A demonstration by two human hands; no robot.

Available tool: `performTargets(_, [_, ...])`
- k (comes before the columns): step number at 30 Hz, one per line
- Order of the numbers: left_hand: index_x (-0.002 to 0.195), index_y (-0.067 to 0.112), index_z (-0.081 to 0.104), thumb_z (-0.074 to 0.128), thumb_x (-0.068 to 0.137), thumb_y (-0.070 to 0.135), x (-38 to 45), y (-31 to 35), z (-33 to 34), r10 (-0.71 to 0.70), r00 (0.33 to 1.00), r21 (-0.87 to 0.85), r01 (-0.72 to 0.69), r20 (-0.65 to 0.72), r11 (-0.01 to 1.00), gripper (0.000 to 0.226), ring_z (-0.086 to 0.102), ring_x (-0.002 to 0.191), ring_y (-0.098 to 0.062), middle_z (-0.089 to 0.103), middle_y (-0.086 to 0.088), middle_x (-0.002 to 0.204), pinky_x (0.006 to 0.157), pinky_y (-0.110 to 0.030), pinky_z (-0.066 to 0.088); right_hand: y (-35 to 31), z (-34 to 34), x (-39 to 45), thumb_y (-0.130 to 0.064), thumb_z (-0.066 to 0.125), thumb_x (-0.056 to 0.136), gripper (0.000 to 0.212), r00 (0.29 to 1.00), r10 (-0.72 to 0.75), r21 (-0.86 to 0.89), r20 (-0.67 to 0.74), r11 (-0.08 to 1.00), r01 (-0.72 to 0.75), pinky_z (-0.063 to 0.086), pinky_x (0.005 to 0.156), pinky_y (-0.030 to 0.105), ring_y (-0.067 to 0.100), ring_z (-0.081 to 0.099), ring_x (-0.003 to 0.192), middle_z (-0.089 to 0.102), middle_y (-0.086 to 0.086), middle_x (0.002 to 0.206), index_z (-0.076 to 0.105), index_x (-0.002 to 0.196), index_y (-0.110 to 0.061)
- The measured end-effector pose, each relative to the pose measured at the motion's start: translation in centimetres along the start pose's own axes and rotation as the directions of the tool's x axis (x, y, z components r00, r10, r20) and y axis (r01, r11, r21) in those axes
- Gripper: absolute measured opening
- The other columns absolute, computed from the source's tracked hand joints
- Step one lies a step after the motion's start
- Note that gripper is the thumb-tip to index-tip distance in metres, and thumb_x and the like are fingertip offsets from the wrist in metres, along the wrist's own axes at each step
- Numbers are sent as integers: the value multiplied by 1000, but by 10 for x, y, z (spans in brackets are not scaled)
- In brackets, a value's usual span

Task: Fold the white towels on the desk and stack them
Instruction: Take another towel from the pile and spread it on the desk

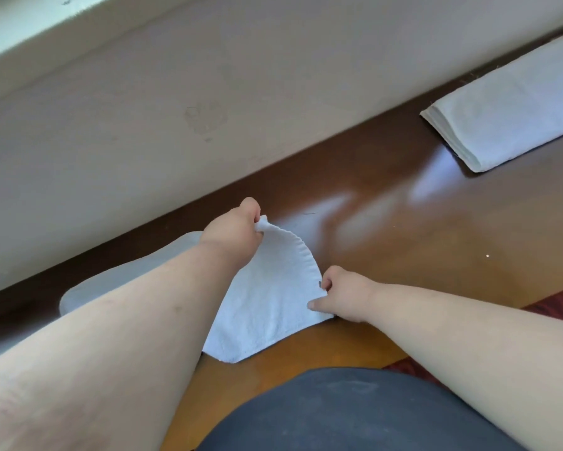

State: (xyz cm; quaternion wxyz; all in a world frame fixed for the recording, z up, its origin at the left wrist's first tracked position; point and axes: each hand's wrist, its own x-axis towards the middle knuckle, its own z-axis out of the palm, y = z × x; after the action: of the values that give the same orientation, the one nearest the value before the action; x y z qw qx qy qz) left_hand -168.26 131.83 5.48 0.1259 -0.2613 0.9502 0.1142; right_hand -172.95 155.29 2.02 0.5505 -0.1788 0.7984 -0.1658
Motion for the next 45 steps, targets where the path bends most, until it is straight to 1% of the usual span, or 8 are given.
performTargets(9, [148,43,26,56,94,11,15,25,14,28,999,-251,-34,-27,967,69,40,135,-21,15,5,159,101,-28,36,22,-11,-5,-14,52,89,16,976,173,171,134,966,-195,61,73,32,21,64,73,71,13,98,58,103,-9])
performTargets(17, [157,39,-4,54,95,51,14,53,49,-85,900,62,65,427,996,85,-4,153,-27,-14,4,166,118,-48,23,74,-33,-5,-27,62,88,21,902,337,-37,270,940,-340,55,58,25,11,68,61,80,-2,88,69,101,-13])
performTargets(21, [153,40,12,54,86,67,10,53,54,-27,943,115,-11,331,993,83,10,148,-28,2,0,164,110,-45,32,67,-42,-8,-38,62,93,21,798,433,-391,420,879,-271,54,60,26,9,70,60,78,-10,81,68,94,-18])
performTargets(26, [137,31,37,48,92,55,-4,45,52,6,994,134,-20,107,991,53,37,123,-26,38,-3,137,95,-38,39,18,-86,10,-41,53,95,38,993,81,-305,-84,947,-103,46,56,27,20,63,56,74,4,71,69,80,-10])
performTargets(29, [134,29,39,45,94,54,-22,37,56,-65,989,142,45,135,989,47,42,118,-26,44,-3,130,91,-38,41,-21,-110,37,-42,54,94,29,910,-72,51,-409,994,101,41,69,30,21,60,88,66,-4,95,64,104,-17])
performTargets(32, [144,35,29,45,93,57,-39,31,63,-49,962,39,40,267,998,57,31,133,-26,30,-2,146,101,-40,39,-56,-118,76,-47,59,91,60,937,21,278,-348,957,82,43,94,31,24,57,113,58,2,126,47,143,-18])
performTargets(37, [156,42,3,46,96,55,-50,33,68,56,908,-45,-41,416,998,74,-12,152,-27,-16,3,165,123,-45,10,-96,-114,119,-44,74,79,63,974,-8,463,-225,879,114,58,92,47,27,68,102,67,8,120,57,132,-15])
performTargets(45, [156,41,-2,46,100,44,-63,17,68,130,894,-68,-111,429,991,74,-19,151,-23,-20,4,165,123,-42,2,-99,-135,137,-13,56,91,54,788,-185,91,-587,952,291,41,72,2,19,62,108,62,-8,116,46,143,-25])
